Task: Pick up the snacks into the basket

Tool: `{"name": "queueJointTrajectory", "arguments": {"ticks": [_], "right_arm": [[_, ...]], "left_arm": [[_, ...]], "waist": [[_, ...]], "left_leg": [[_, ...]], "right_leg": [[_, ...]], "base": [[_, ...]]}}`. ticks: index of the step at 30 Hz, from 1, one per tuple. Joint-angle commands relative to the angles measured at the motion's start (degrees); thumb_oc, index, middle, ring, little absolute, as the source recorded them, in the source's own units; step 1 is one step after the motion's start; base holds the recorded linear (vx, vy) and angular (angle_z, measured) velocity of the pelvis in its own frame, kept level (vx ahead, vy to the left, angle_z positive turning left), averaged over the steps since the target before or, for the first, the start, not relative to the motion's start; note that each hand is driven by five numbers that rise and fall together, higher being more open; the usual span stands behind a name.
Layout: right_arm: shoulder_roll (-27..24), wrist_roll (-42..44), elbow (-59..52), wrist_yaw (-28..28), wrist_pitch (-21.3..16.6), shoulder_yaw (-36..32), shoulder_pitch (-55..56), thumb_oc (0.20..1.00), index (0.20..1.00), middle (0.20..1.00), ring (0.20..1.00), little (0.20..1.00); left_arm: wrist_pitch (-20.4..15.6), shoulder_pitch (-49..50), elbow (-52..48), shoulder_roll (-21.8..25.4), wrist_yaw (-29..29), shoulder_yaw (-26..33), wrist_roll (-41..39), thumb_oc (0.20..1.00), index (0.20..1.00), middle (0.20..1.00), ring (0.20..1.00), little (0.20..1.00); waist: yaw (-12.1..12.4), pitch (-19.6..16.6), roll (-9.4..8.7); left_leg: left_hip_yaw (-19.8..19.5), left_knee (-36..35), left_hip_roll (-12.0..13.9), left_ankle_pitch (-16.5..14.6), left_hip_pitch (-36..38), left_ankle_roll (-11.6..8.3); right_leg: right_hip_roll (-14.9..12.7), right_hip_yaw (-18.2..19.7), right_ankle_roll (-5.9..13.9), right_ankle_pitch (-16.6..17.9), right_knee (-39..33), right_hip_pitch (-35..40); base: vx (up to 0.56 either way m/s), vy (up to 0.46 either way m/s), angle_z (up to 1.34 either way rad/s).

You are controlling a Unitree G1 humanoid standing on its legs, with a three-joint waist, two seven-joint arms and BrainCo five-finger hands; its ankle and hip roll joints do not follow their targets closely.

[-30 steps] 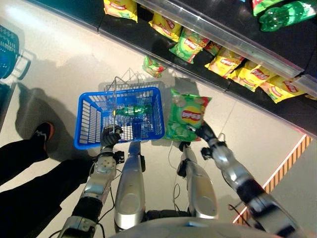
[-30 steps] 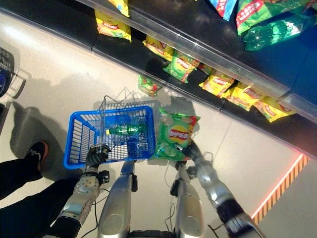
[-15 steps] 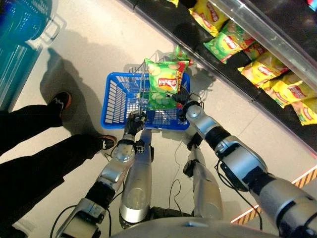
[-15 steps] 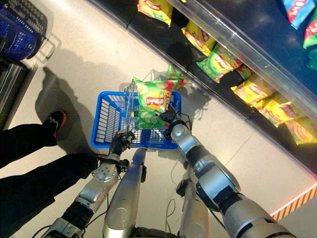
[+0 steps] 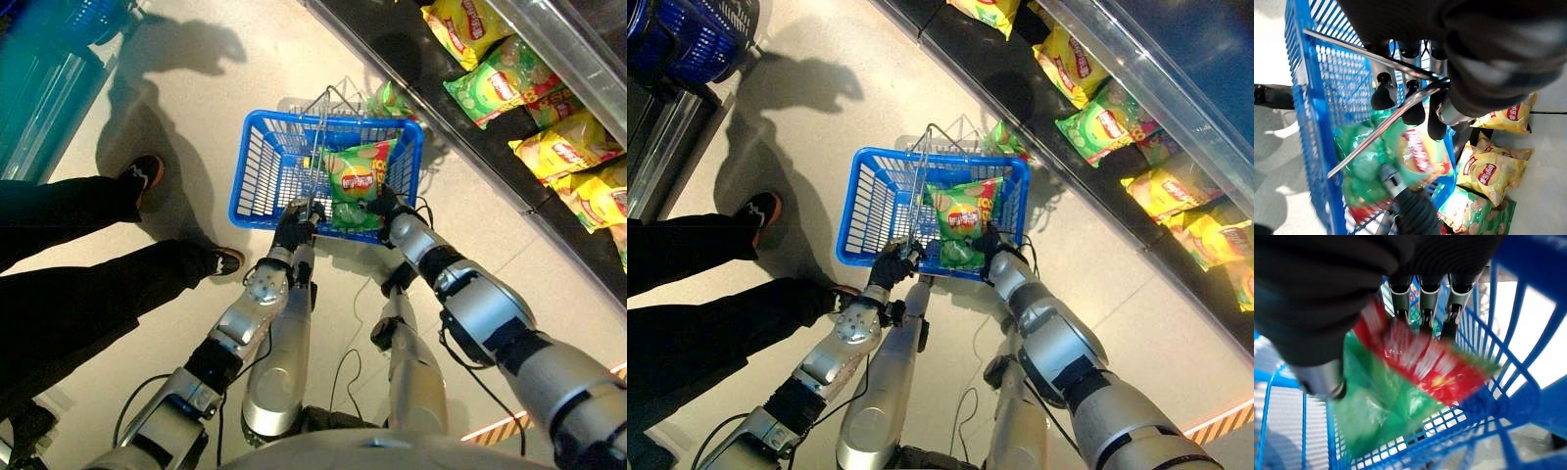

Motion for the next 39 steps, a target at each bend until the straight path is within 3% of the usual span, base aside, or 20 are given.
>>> {"name": "queueJointTrajectory", "arguments": {"ticks": [1,7,17,19,20,21,24,25,26,27,28,29,36,39], "right_arm": [[-0.62,-2.85,4.0,0.36,1.19,2.08,0.87,1.0,1.0,1.0,1.0,1.0],[-1.17,-2.36,3.98,-1.32,1.63,0.85,0.83,1.0,1.0,1.0,1.0,1.0],[-2.38,-2.58,0.36,-3.58,0.6,1.52,1.17,1.0,1.0,1.0,1.0,1.0],[-1.9,1.91,-5.26,-5.18,-1.53,0.72,4.17,1.0,1.0,1.0,1.0,1.0],[-1.53,7.43,-9.85,-5.06,-1.62,-1.16,3.22,1.0,1.0,1.0,1.0,1.0],[-1.01,12.49,-16.35,-6.14,-4.14,-1.8,4.44,1.0,1.0,1.0,1.0,1.0],[-0.76,17.92,-23.08,-8.11,-5.87,-4.29,6.92,1.0,1.0,1.0,1.0,1.0],[-4.98,23.51,-37.73,-6.35,-8.49,-6.55,12.95,1.0,1.0,1.0,1.0,1.0],[-4.13,25.28,-39.92,-9.06,-7.79,-7.0,14.57,1.0,1.0,1.0,1.0,1.0],[-4.38,22.43,-42.62,-9.01,-8.06,-6.91,20.21,1.0,1.0,1.0,1.0,1.0],[-9.42,13.06,-54.73,-9.6,-7.35,-8.27,28.42,1.0,1.0,1.0,1.0,1.0],[-8.8,24.46,-52.01,-4.08,-11.49,-12.06,33.15,1.0,1.0,1.0,1.0,1.0],[-8.45,26.28,-54.45,-4.29,-12.8,-19.69,46.47,1.0,1.0,1.0,1.0,1.0],[-7.61,26.22,-49.46,-4.35,-11.75,-22.95,51.51,1.0,1.0,1.0,1.0,1.0]], "left_arm": [[-7.29,-4.51,-17.08,-3.91,-0.32,-1.15,1.34,0.2,0.2,0.2,0.2,0.2],[-7.23,-4.83,-17.25,-4.85,0.27,-1.52,0.87,0.2,0.2,0.2,0.2,0.2],[-7.21,-4.67,-16.09,-4.31,1.3,-0.38,0.88,0.2,0.2,0.2,0.2,0.2],[-7.03,-3.99,-14.88,-3.95,2.38,1.05,1.49,0.2,0.2,0.2,0.2,0.2],[-6.56,-4.06,-13.32,-3.19,2.66,1.7,2.13,0.2,0.2,0.2,0.2,0.2],[-6.44,-4.43,-10.24,-2.74,4.45,2.78,3.02,0.2,0.2,0.2,0.2,0.2],[-5.67,-2.75,-8.1,-2.24,5.59,3.69,3.53,0.2,0.2,0.2,0.2,0.2],[-5.17,0.8,-5.93,-0.29,6.48,7.37,3.43,0.2,0.2,0.2,0.2,0.2],[-4.9,1.2,-3.78,-0.64,6.25,7.75,2.05,0.2,0.2,0.2,0.2,0.2],[-4.26,2.85,-1.17,-0.27,7.07,9.36,2.11,0.2,0.2,0.2,0.2,0.2],[-3.69,4.99,0.74,-0.04,7.96,13.29,1.72,0.2,0.2,0.2,0.2,0.2],[-4.19,5.0,2.59,0.07,7.18,13.24,2.09,0.2,0.2,0.2,0.2,0.2],[-2.76,10.26,15.86,-2.17,4.75,17.88,-0.07,0.2,0.2,0.2,0.2,0.2],[-1.39,13.16,24.5,-3.42,1.41,18.7,0.7,0.2,0.2,0.2,0.2,0.2]], "waist": [[1.07,-1.01,4.93],[0.8,-1.01,5.71],[-0.64,-1.01,5.13],[-1.59,-1.01,4.42],[-2.24,-1.01,3.88],[-3.38,-1.01,2.83],[-4.37,-1.01,1.99],[-5.69,-1.01,0.81],[-6.43,-1.01,-0.02],[-7.22,-1.01,-0.47],[-8.68,-1.01,-1.38],[-9.47,-1.01,-1.66],[-12.42,-1.72,-1.45],[-14.11,-6.25,-0.79]], "left_leg": [[2.87,-2.4,-3.16,-1.27,2.04,0.13],[2.87,-2.38,-3.12,-1.53,2.38,0.04],[3.6,-2.33,-2.97,-1.29,2.94,0.04],[3.96,-2.32,-2.69,-1.64,3.82,-0.06],[4.12,-2.4,-2.61,-1.7,4.33,-0.08],[4.41,-2.41,-2.46,-1.52,4.6,0.0],[4.78,-2.43,-2.35,-1.65,5.52,0.07],[5.39,-2.46,-2.07,-1.81,6.71,0.08],[5.81,-2.44,-1.85,-2.28,7.83,0.09],[6.11,-2.42,-1.84,-2.35,8.63,0.15],[6.8,-2.47,-1.71,-2.64,9.97,0.18],[6.8,-2.43,-1.86,-2.43,10.2,0.37],[7.82,-2.22,-1.9,-3.83,17.4,0.86],[8.62,-2.23,-1.65,-4.96,20.93,1.0]], "right_leg": [[-3.08,1.83,4.5,3.6,2.37,-0.35],[-3.15,1.93,4.43,3.1,2.72,-0.38],[-3.39,2.78,4.34,3.27,2.87,-0.44],[-3.21,3.2,4.31,2.98,3.05,-0.05],[-3.22,3.49,4.27,2.97,3.11,0.18],[-3.24,3.88,4.11,3.14,3.21,0.04],[-3.24,4.28,4.04,3.18,3.31,0.59],[-3.2,4.88,4.1,3.21,3.31,1.29],[-3.1,5.01,4.08,3.05,3.34,2.18],[-3.09,5.22,4.08,3.05,3.36,2.81],[-2.94,5.7,4.15,2.9,3.4,3.64],[-3.12,5.82,4.07,3.17,3.47,3.77],[-3.16,6.96,3.9,2.14,3.55,9.57],[-2.74,7.7,3.62,1.15,3.51,12.19]], "base": [[0.0,0.0,0.0],[0.0,0.0,0.0],[0.0,0.0,0.0],[0.0,0.0,0.0],[-0.01,0.01,0.04],[0.0,0.0,0.0],[0.0,0.0,-0.1],[0.01,-0.014,-0.22],[0.02,-0.013,-0.16],[0.0,0.0,0.0],[0.0,0.011,-0.05],[-0.01,0.008,-0.1],[0.02,0.003,-0.26],[0.09,-0.014,-0.2]]}}
